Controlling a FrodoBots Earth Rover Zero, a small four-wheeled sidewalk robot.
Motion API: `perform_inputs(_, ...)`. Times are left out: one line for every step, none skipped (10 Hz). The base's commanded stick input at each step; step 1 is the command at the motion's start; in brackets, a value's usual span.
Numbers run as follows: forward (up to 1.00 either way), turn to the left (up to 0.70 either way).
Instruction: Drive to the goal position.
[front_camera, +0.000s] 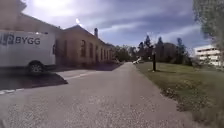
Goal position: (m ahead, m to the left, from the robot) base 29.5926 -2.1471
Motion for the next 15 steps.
perform_inputs(0.7, 0.13)
perform_inputs(0.7, 0.08)
perform_inputs(0.7, 0.06)
perform_inputs(0.7, 0.06)
perform_inputs(0.7, 0.06)
perform_inputs(0.7, 0.06)
perform_inputs(0.7, 0.06)
perform_inputs(0.7, 0.06)
perform_inputs(0.7, 0.06)
perform_inputs(0.7, 0.06)
perform_inputs(0.7, 0.06)
perform_inputs(0.7, 0.06)
perform_inputs(0.7, 0.06)
perform_inputs(0.7, 0.06)
perform_inputs(0.7, 0.06)
